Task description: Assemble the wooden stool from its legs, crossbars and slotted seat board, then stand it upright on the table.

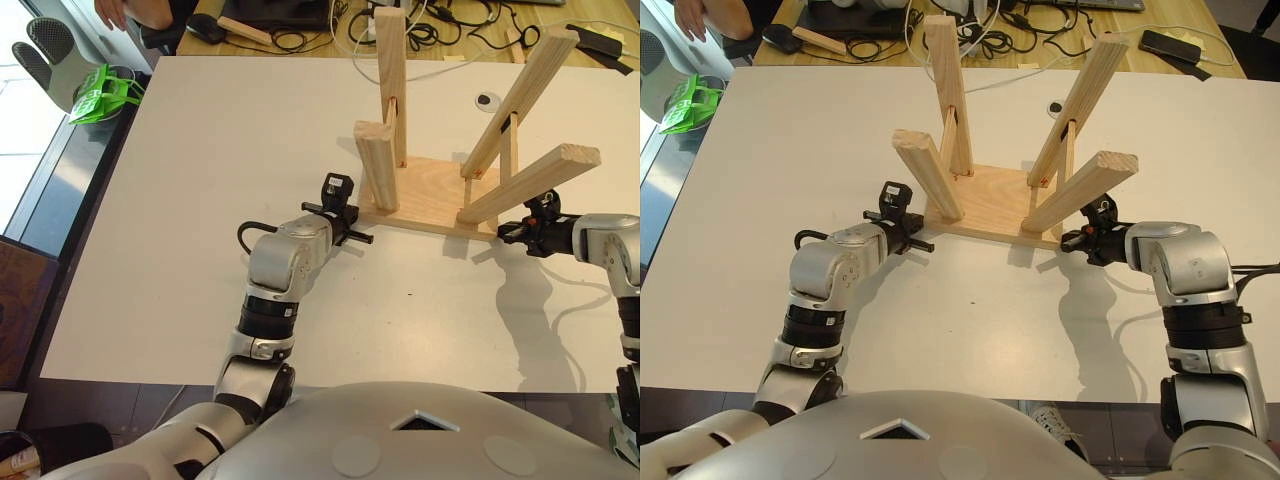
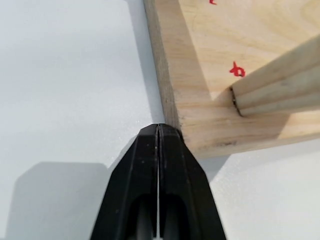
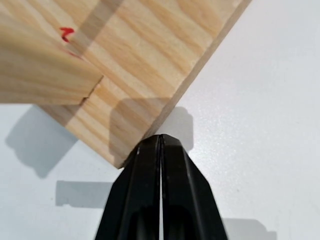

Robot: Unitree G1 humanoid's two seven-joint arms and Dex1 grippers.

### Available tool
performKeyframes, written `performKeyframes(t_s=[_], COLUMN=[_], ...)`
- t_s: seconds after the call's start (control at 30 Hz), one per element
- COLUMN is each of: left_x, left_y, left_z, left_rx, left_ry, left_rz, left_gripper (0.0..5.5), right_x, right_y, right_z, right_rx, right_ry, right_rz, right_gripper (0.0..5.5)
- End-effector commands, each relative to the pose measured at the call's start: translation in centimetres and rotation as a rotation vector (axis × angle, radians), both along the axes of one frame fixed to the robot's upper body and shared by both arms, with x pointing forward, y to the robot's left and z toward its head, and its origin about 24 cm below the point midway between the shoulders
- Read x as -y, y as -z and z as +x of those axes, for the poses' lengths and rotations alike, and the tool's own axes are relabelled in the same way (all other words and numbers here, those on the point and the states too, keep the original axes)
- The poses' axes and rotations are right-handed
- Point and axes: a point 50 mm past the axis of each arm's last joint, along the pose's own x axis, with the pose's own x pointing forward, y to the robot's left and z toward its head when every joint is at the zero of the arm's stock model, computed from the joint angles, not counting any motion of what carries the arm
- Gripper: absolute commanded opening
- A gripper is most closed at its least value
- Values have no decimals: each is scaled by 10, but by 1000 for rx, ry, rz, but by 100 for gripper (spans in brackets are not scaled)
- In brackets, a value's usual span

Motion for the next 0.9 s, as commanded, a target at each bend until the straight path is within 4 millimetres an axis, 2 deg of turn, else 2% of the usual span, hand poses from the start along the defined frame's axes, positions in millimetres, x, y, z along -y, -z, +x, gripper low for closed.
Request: performKeyframes(t_s=[0.03, 0.3, 0.6, 0.9], left_x=[13, 11, 4, 4], left_y=[-8, -23, -25, -55], left_z=[-5, -15, -23, -23], left_rx=[-25, -37, -48, 1], left_ry=[68, 124, 158, 167], left_rz=[-103, -206, -231, -353], left_gripper=[3, 3, 3, 3], right_x=[-5, -11, -15, -19], right_y=[4, -5, -11, -26], right_z=[-4, -5, -8, -9], right_rx=[-54, -49, -42, -7], right_ry=[-7, -23, -54, -79], right_rz=[79, 179, 222, 320], right_gripper=[0, 0, 0, 0])
